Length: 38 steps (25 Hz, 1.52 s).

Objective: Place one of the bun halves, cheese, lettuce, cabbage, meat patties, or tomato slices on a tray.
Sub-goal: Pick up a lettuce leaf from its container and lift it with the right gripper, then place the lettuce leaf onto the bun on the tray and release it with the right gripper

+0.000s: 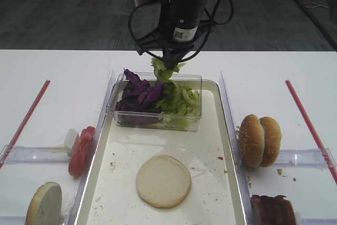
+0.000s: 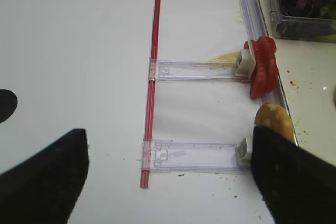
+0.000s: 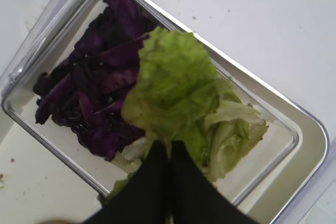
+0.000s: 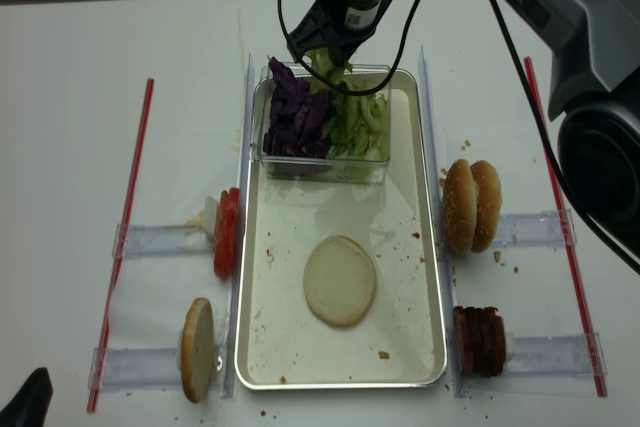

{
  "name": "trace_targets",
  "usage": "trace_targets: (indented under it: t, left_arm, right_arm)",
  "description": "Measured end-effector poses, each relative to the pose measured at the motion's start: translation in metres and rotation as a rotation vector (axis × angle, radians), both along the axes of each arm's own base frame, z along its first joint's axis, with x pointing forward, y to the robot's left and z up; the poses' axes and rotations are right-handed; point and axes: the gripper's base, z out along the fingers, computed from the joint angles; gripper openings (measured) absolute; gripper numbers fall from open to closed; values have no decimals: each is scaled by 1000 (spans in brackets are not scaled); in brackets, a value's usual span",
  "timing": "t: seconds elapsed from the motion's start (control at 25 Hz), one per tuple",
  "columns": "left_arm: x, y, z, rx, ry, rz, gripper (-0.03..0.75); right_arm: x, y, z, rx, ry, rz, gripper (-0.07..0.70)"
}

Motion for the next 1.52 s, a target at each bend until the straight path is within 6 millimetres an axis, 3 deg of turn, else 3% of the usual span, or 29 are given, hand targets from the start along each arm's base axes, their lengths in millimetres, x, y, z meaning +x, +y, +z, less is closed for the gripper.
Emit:
trace_targets:
  t: [0.28, 0.64, 0.92, 1.16, 1.52]
  left_arm:
    - [0, 0, 0, 0, 0, 0, 613]
    - [0, 0, 0, 0, 0, 0, 613]
    - [0, 0, 0, 0, 0, 0, 613]
    - [0, 0, 0, 0, 0, 0, 613]
    - [0, 0, 0, 0, 0, 0, 613]
  right_arm:
    - [-4, -3, -2, -24, 54, -28, 39]
    - [-9, -5, 18, 5, 27, -36, 39]
    - [-15, -7, 18, 4, 45, -38, 39]
    - [-42, -24, 3, -59, 138, -40, 39]
    - [-92, -56, 22, -94, 157, -37, 39]
